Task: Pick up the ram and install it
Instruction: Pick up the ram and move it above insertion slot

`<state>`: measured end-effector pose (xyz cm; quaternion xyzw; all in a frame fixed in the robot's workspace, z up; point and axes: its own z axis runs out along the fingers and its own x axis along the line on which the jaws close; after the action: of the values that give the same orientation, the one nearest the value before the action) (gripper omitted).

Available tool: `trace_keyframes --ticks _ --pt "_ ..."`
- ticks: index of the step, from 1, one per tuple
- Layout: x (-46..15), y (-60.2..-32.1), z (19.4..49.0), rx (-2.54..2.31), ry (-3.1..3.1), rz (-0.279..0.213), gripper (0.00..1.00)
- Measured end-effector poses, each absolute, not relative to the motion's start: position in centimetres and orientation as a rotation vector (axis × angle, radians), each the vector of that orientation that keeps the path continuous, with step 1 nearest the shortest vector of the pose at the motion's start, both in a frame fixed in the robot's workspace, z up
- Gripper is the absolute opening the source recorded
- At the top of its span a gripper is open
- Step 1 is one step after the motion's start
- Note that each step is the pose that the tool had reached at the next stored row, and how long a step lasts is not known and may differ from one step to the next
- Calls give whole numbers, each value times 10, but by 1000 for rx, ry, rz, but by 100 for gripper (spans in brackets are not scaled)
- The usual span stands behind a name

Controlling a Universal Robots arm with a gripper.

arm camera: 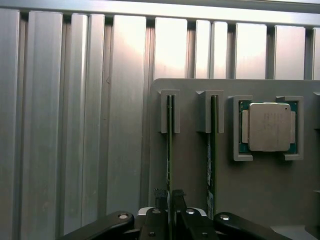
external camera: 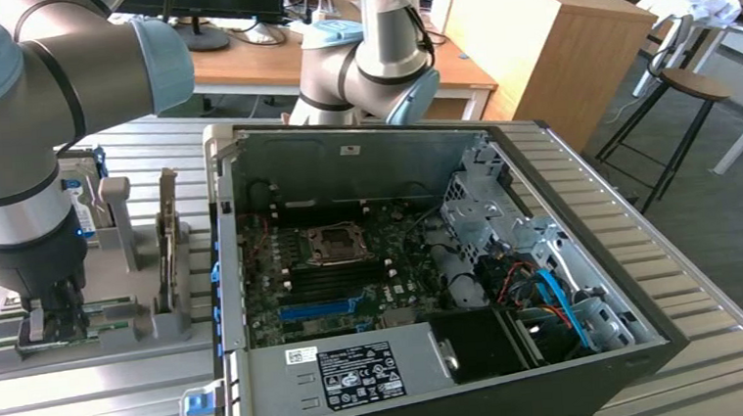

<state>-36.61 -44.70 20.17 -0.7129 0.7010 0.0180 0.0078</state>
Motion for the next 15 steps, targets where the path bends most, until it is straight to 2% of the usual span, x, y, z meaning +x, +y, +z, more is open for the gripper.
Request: trace_keyframes --ticks 6,7,15 --pt "-366 -447 202 -2229 2191 56 17" --pt "-366 -447 202 -2229 2191 56 11" --pt "-366 -447 202 -2229 2191 56 11"
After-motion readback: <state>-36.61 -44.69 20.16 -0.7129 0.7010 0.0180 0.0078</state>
